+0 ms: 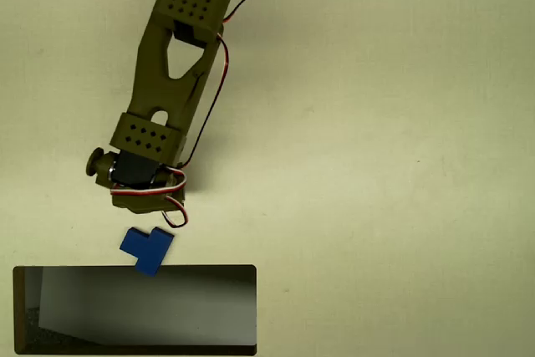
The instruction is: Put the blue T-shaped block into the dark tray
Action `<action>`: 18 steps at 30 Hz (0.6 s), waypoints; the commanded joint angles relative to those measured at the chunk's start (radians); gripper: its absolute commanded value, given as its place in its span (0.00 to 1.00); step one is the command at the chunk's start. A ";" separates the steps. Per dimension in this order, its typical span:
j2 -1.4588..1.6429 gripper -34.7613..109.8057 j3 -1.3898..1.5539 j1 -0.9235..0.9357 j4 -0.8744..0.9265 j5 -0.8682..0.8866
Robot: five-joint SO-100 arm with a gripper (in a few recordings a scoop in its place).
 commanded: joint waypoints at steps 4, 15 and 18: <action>-0.034 0.24 -0.031 0.032 -0.155 -0.020; -0.097 0.24 -0.044 0.014 -0.357 -0.063; -0.124 0.24 -0.043 0.003 -0.449 -0.074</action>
